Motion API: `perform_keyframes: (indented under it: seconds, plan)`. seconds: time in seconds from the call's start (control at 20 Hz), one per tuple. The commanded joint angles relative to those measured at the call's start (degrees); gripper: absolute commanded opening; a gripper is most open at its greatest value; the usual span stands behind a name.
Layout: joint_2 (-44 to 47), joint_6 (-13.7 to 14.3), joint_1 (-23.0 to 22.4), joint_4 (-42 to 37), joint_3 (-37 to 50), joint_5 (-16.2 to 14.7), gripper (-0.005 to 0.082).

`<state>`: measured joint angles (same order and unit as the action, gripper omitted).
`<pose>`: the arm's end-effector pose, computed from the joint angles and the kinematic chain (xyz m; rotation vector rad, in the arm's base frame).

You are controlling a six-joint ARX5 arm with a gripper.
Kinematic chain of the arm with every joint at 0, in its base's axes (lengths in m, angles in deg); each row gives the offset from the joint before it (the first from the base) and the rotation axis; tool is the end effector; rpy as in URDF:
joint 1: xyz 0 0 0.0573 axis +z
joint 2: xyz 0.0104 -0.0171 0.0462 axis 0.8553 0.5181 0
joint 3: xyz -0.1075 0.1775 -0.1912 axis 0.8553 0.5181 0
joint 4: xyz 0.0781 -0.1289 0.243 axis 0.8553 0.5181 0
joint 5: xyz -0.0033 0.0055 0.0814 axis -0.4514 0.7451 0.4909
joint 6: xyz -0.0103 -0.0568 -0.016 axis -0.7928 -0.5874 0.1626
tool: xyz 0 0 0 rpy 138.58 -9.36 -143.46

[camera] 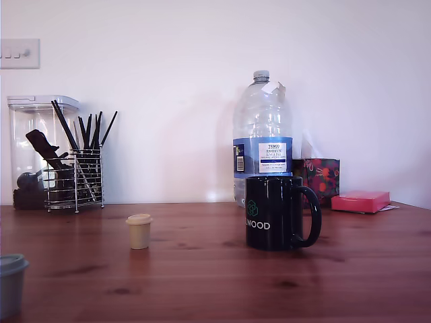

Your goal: Pick up the coffee capsules from the table one by one and drop them inside the nearest coffee cup

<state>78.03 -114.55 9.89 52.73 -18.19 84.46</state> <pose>0.0957 -0.1042 0.1747 -0.1456 0.9981 -0.4142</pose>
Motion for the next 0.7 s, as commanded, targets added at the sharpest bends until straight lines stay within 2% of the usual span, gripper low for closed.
perform_keyframes:
  seconds: [0.0,0.25,0.35,0.45,0.65]
  plan:
    - [-0.2,-0.5,-1.2,-0.1,1.0,2.6,0.0661]
    - [-0.2,-0.5,-5.7,-0.5,2.8,10.7,0.0661]
    - [-0.1,-0.4,-7.0,-0.5,2.9,14.9,0.0661]
    - [-0.1,-0.1,-7.7,-0.9,3.0,17.4,0.0661]
    - [-0.1,0.6,-8.5,-4.7,5.3,18.0,0.0661]
